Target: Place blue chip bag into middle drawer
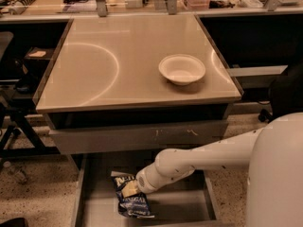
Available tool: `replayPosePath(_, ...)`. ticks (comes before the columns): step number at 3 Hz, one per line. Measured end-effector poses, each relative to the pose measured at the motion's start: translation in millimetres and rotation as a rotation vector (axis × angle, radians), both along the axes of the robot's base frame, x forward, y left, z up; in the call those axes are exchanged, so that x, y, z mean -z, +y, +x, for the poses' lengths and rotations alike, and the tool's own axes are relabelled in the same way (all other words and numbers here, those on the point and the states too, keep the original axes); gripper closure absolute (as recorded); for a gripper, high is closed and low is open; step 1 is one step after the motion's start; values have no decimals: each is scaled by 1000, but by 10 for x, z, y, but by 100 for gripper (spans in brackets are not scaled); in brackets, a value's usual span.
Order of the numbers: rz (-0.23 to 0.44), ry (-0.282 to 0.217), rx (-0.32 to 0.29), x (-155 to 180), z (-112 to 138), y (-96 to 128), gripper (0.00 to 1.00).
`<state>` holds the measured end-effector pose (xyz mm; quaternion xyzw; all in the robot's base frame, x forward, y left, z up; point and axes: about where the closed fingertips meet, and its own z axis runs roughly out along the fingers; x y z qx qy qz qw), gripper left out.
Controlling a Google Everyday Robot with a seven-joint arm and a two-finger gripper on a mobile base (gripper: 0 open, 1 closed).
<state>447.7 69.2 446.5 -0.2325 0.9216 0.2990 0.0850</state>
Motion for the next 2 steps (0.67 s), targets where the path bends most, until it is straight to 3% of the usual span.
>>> replayPosePath(2, 11, -3, 51, 301, 154, 25, 100)
